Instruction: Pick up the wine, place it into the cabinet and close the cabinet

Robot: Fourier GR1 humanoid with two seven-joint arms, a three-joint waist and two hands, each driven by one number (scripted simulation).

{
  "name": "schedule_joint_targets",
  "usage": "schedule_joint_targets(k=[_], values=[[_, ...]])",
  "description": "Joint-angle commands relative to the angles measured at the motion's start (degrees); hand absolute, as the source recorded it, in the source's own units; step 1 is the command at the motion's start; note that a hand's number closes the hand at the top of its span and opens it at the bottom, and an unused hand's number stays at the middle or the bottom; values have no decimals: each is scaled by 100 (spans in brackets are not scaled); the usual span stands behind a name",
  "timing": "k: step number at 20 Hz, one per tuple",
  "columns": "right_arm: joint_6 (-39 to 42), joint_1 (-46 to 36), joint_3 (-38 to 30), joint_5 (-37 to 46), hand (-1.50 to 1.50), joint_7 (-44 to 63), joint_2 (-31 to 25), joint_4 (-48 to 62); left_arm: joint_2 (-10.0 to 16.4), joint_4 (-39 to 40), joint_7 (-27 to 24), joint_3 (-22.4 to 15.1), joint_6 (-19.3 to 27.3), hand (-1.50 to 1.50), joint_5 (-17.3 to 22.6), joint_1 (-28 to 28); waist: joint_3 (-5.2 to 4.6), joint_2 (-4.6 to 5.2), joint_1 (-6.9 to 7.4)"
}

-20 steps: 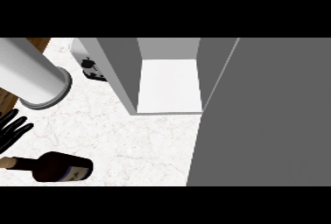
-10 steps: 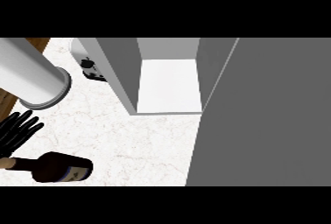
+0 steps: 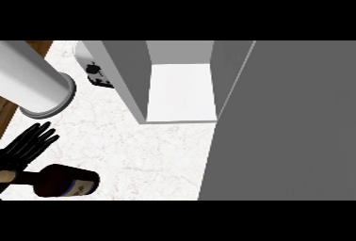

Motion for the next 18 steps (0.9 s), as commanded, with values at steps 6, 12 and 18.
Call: schedule_joint_targets(k=[6, 12, 18], values=[[-172, -92, -24, 533, -150, 486, -252, -860, 132, 1033, -1610, 41, -109, -150, -1583, -475, -8, 20, -1], [-287, -84, -25, 425, -150, 546, -462, -1050, -20, 1340, -2128, -439, -236, -150, -1848, -114, -9, 0, -26], [-307, 97, 27, 413, -150, 232, -652, -950, 241, 2188, -2238, -718, -181, -150, -1879, -509, -5, 6, -73]])
